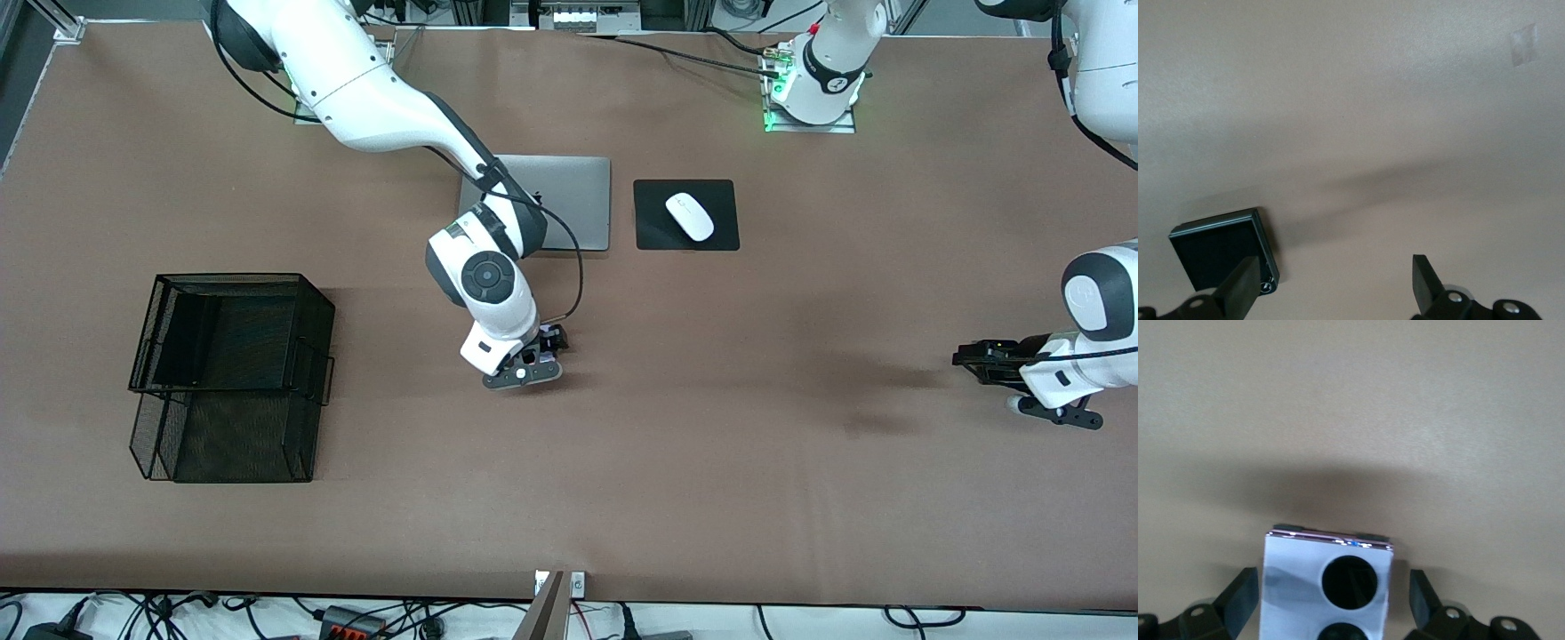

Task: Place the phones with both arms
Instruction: 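Carry the phone to the basket while the left gripper grasps the flip phone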

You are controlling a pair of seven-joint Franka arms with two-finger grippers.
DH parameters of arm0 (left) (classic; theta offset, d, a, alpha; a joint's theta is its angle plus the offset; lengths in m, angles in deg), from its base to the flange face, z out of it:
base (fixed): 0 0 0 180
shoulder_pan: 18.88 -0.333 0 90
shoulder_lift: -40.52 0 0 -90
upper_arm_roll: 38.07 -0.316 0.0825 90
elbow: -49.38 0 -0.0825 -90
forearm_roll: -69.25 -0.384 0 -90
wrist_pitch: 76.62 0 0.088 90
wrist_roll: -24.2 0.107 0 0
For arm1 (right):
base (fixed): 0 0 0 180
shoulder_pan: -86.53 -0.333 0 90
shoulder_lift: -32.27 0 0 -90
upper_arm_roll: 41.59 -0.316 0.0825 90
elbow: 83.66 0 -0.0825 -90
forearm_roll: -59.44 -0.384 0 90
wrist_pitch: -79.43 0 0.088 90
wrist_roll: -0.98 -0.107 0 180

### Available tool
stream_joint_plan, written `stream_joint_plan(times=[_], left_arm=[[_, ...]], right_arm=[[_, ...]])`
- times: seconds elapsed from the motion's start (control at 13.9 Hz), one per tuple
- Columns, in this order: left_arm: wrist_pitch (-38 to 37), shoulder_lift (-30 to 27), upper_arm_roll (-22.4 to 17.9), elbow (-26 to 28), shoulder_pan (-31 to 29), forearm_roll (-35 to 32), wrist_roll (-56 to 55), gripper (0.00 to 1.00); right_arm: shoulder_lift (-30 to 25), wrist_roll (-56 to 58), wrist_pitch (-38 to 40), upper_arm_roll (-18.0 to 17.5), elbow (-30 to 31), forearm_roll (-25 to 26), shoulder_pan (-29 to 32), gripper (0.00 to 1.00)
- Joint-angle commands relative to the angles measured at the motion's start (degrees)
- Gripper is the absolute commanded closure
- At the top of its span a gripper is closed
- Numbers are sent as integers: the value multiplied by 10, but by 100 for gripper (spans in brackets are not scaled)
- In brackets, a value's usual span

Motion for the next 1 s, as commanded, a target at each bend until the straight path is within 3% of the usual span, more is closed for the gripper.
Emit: stream_joint_plan(times=[0.0,0.57,0.86,0.93], left_arm=[[3,-1,6,-3,-13,-14,14,0],[55,45,11,4,-70,-15,12,0],[69,52,11,4,-71,-35,10,0],[74,52,11,4,-72,-36,9,0]], right_arm=[[18,-18,0,5,-26,11,-7,0],[24,-30,0,5,-25,11,-8,0],[25,-29,0,5,-24,13,-12,1],[25,-29,1,5,-23,14,-12,12]])
